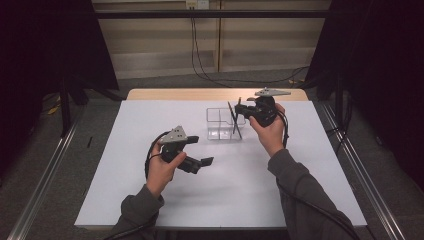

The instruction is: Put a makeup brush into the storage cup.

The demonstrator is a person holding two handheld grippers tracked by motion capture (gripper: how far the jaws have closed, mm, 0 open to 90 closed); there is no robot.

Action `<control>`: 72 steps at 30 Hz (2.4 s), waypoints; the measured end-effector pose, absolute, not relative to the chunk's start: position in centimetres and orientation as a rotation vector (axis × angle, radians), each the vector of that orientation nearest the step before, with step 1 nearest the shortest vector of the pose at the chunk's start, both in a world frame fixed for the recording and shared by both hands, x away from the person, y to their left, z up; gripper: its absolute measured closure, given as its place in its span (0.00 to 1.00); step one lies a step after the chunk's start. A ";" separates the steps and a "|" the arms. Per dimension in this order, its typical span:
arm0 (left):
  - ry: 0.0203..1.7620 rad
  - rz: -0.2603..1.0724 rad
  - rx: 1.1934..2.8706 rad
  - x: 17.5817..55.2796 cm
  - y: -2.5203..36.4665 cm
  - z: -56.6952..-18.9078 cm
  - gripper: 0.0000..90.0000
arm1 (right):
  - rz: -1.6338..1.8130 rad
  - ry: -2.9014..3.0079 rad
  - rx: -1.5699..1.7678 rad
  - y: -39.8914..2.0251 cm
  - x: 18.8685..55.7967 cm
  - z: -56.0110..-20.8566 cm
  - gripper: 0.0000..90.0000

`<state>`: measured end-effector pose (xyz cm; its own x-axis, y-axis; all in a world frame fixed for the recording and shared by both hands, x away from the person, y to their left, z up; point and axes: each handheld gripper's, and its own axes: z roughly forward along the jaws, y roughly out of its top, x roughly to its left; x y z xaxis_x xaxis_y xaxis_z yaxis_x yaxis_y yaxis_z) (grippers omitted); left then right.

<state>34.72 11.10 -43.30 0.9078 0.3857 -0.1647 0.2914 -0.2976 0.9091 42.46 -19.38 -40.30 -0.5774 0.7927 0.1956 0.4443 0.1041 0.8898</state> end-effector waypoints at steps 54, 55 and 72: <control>0.525 0.133 1.904 34.2 12.2 -43.2 0.01 | 1.498 1.995 1.200 -19.1 42.0 -40.0 0.41; 0.524 0.127 1.901 34.2 12.1 -43.2 0.01 | 1.497 1.988 1.202 -19.2 41.9 -39.9 0.40; 0.515 0.126 1.901 34.5 11.7 -43.3 0.01 | 1.509 1.983 1.162 -20.9 40.1 -39.6 0.23</control>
<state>34.49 11.68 -43.31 0.8994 0.4089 -0.1546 0.2912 -0.2967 0.9095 40.10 -20.93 -39.55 -0.5803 0.7963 0.1709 0.3769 0.0765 0.9231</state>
